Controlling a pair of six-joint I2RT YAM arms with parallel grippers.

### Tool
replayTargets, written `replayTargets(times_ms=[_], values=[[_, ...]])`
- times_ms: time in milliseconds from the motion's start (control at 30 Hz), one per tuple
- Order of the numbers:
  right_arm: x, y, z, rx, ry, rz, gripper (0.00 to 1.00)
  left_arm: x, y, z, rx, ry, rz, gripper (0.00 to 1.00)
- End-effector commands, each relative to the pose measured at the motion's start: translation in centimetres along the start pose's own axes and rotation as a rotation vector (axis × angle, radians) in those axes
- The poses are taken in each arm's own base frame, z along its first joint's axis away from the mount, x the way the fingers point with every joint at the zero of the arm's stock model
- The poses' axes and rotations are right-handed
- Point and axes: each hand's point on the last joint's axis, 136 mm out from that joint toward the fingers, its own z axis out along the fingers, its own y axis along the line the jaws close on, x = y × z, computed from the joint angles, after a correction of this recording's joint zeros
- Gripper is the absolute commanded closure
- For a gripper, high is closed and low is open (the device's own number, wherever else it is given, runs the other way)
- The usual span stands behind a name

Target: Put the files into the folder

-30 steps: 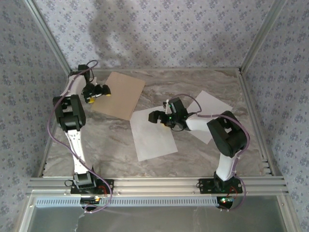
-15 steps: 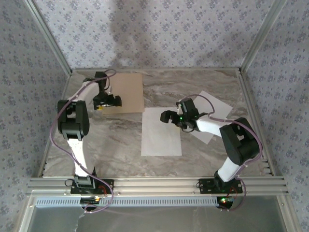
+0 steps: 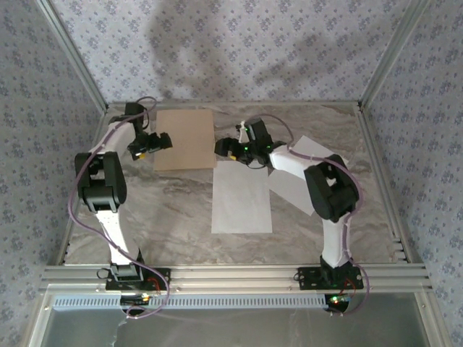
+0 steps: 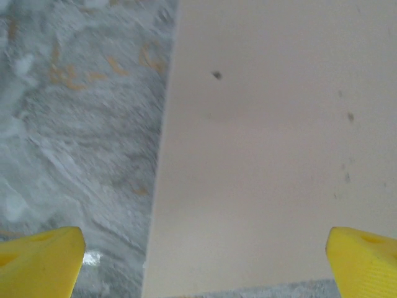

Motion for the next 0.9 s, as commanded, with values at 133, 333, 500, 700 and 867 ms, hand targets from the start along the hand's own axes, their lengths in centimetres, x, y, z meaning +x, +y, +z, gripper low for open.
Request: replayTargets(times_ms=[133, 333, 500, 700, 867], values=[[-1.6, -0.1, 4.8, -0.014, 0.023, 0.023, 0.22, -3.4, -1.0, 1.4, 0.131, -0.010, -0.062, 0.00], [-2.4, -0.3, 7.4, -0.011, 0.022, 0.030, 0.26, -4.1, -0.9, 2.6, 0.137, 0.007, -0.063, 0.00], [-2.5, -0.9, 8.6, 0.014, 0.033, 0.033, 0.29, -4.3, -1.1, 3.2, 0.153, 0.016, -0.068, 0.00], [-2.3, -1.7, 9.7, 0.052, 0.053, 0.033, 0.34, -4.2, -1.2, 3.9, 0.159, 0.029, -0.066, 0.00], [-1.7, -2.6, 10.2, 0.111, 0.073, 0.025, 0.36, -4.2, -1.3, 4.0, 0.165, 0.032, -0.065, 0.00]])
